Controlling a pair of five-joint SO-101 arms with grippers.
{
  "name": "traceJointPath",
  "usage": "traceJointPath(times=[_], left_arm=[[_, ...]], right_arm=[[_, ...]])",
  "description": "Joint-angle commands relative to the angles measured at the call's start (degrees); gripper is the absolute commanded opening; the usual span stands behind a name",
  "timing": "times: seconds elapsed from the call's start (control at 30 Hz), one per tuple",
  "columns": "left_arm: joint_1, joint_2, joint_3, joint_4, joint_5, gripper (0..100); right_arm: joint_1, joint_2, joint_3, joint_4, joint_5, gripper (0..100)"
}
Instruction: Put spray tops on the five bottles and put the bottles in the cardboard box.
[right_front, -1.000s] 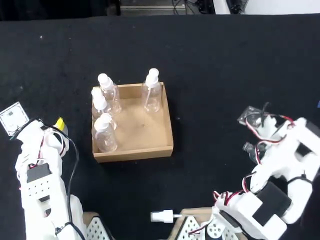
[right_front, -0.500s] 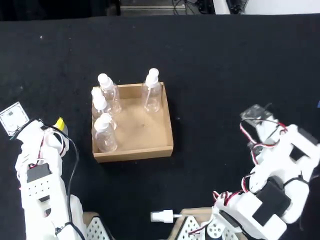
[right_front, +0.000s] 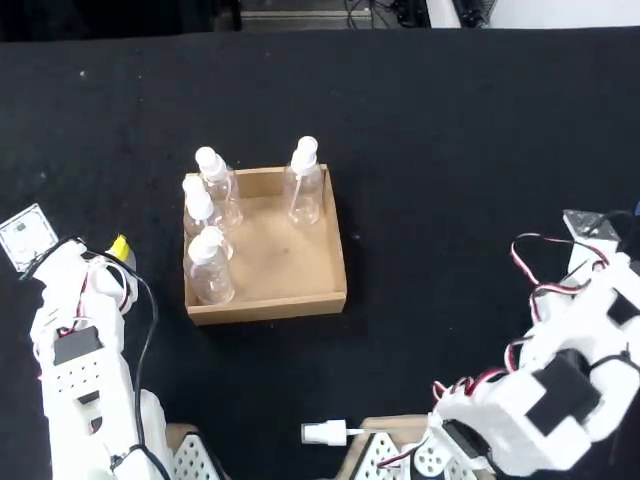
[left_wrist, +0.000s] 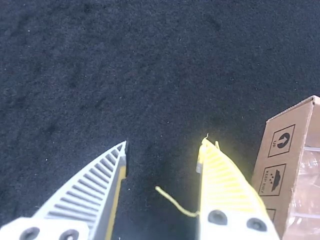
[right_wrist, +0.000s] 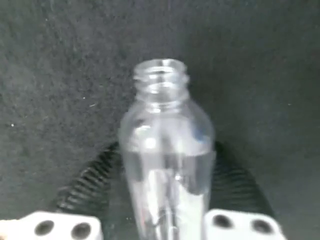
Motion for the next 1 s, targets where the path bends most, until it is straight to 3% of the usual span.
traceJointPath(times=[0.0,0.2,0.37,0.53,0.67,0.73,0.93,0.97], left_arm=[[-0.7,-1.0,-0.4,-1.2,0.1,21],[-0.7,-1.0,-0.4,-1.3,0.1,21],[-0.7,-1.0,-0.4,-1.3,0.1,21],[-0.7,-1.0,-0.4,-1.3,0.1,21],[-0.7,-1.0,-0.4,-1.3,0.1,21],[-0.7,-1.0,-0.4,-1.3,0.1,21],[-0.7,-1.0,-0.4,-1.3,0.1,21],[-0.7,-1.0,-0.4,-1.3,0.1,21]], right_arm=[[1.4,1.4,-8.0,6.0,0.4,34.8],[0.0,1.8,-17.4,17.5,4.0,34.7],[-0.4,3.7,-17.8,14.9,10.5,34.7],[1.0,8.3,-15.6,6.8,10.5,34.7],[1.0,11.5,-15.6,7.5,10.5,34.5],[1.0,12.1,-15.6,7.5,10.5,30.0],[0.8,12.3,-14.5,7.5,11.0,0.8],[0.8,12.1,-14.5,7.7,11.0,1.1]])
